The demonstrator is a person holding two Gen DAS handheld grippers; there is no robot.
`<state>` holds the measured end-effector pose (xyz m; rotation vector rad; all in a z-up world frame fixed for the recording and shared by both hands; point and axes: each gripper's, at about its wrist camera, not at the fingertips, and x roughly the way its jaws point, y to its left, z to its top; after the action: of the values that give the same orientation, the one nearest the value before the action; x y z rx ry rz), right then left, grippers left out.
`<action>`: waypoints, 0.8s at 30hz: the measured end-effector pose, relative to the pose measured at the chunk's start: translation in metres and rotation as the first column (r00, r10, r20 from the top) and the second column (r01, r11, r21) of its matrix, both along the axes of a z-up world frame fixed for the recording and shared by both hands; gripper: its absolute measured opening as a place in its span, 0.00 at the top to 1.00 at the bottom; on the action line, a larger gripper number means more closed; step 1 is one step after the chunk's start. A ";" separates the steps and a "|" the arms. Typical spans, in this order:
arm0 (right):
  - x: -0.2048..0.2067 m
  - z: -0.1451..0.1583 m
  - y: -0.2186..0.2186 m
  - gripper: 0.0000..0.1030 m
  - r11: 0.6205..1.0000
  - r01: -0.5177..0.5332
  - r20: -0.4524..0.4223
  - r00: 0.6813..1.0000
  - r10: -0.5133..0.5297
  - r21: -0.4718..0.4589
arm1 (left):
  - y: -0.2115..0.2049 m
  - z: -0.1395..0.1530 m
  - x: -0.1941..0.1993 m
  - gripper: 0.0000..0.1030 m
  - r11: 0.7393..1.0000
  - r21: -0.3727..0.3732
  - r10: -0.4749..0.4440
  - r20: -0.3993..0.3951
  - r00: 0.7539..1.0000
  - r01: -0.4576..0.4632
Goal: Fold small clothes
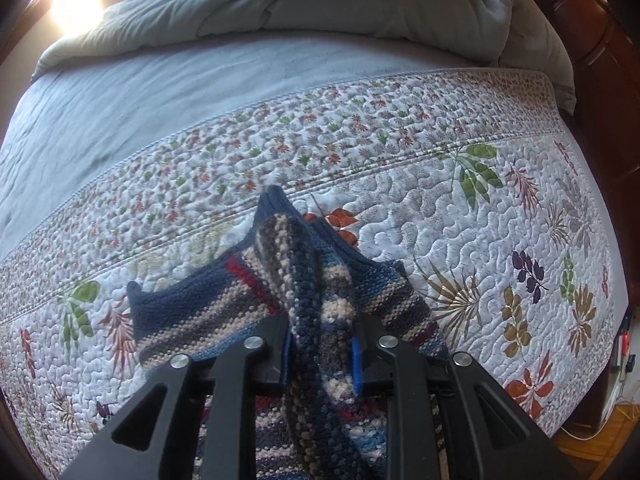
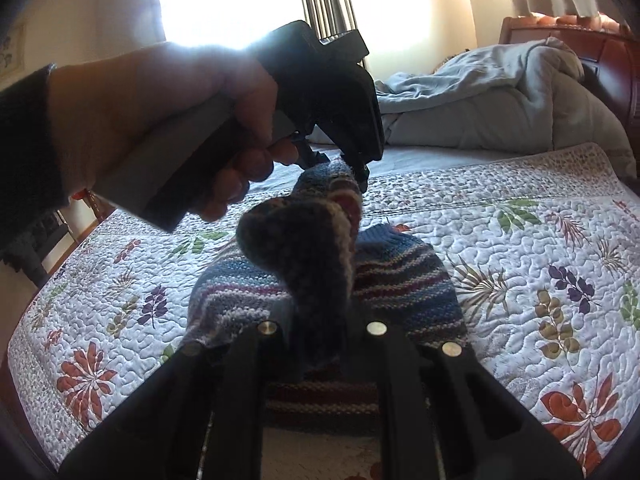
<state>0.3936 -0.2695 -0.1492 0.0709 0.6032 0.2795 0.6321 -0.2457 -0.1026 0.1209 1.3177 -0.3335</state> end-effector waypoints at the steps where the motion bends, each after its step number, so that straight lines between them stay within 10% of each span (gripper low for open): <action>1: 0.000 -0.001 -0.001 0.90 1.000 0.001 -0.003 1.000 -0.001 -0.001 | -0.004 -0.004 0.000 0.79 1.000 0.003 -0.004 -0.003 1.000 0.004; 17: 0.009 -0.033 -0.034 0.89 0.998 0.010 -0.112 0.994 -0.004 0.054 | -0.032 -0.043 0.000 0.76 1.000 0.005 -0.016 -0.030 0.999 0.016; 24: 0.016 -0.045 -0.047 0.88 0.985 -0.009 -0.199 0.979 0.043 0.170 | -0.032 -0.031 -0.003 0.56 0.999 -0.022 -0.025 -0.010 1.000 0.024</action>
<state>0.4093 -0.3164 -0.1947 0.2564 0.7824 0.3513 0.6294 -0.2772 -0.1334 0.1170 1.3237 -0.3698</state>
